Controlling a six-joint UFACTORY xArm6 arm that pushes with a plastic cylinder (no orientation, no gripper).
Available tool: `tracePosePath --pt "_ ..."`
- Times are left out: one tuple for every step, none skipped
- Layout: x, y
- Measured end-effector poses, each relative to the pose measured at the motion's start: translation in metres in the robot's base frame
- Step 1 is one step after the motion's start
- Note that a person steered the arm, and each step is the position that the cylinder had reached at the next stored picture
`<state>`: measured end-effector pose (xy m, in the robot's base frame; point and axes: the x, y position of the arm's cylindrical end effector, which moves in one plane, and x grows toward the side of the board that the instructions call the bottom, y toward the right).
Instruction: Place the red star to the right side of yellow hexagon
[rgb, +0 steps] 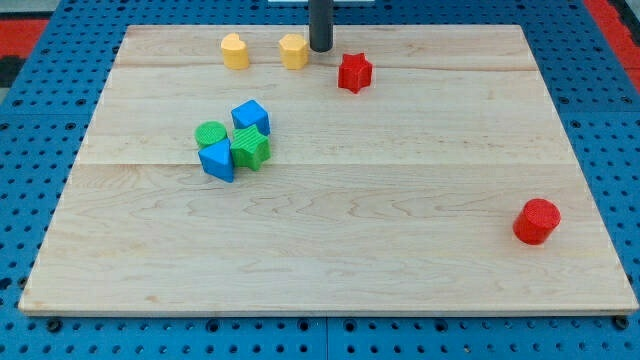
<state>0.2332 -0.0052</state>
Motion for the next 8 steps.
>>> tracePosePath --pt "0.001 -0.041" --pt "-0.004 -0.006" --pt "-0.005 0.082" --pt "0.023 0.152" --pt "0.055 0.099" --pt "0.086 0.066" --pt "0.075 0.027" --pt "0.058 0.012"
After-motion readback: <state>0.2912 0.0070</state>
